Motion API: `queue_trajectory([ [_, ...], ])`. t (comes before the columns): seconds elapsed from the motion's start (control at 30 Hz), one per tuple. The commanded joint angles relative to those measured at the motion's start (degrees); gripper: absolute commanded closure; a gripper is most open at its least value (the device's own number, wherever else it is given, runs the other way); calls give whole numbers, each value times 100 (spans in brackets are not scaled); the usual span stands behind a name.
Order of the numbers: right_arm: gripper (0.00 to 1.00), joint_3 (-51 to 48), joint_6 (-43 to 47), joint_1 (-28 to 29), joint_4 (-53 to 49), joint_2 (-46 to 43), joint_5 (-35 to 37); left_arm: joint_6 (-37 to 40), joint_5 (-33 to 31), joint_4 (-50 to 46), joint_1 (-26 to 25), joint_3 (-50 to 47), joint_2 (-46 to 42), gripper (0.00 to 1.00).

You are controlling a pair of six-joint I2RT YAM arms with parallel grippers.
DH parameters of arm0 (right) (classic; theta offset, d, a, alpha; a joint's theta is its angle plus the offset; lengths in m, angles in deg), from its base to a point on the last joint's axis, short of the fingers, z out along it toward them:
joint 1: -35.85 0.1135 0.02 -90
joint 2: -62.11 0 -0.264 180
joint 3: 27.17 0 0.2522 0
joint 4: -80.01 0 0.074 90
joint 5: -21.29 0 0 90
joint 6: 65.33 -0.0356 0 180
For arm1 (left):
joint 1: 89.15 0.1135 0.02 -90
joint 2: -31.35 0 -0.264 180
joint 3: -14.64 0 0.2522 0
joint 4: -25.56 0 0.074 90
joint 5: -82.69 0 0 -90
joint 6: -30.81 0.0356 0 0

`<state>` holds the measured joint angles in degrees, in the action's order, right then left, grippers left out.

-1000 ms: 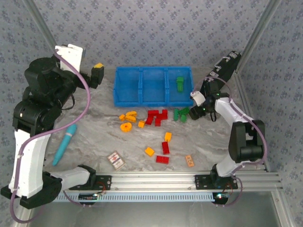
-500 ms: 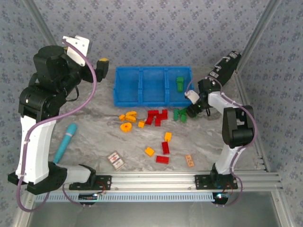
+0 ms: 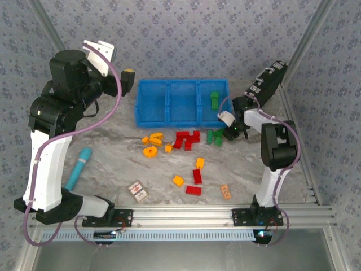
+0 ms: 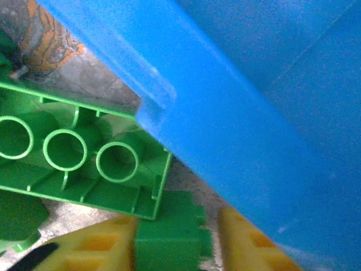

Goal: Sort the legos into containers by color
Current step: Pick up the lego from the middle-right of the table.

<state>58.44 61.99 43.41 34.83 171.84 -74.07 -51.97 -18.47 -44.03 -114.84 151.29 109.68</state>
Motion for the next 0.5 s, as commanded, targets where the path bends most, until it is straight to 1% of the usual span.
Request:
queue_trajectory([
  [0.0,70,132,40,25,-265,45,26,25,43,-50,-58,165,4,0],
  [0.1,72,126,-20,61,-589,-109,60,64,48,-21,-72,135,-10,0],
  [0.17,74,95,-106,147,-729,-299,264,85,67,7,-89,106,-36,0],
  [0.23,75,61,-199,223,-817,-535,313,129,38,41,-101,46,-84,0],
  [0.33,75,41,-397,305,-831,-1007,59,190,-10,90,-102,-95,-159,0],
  [0.47,74,89,-774,437,-441,-1547,-645,209,8,117,-109,-195,-200,0],
])
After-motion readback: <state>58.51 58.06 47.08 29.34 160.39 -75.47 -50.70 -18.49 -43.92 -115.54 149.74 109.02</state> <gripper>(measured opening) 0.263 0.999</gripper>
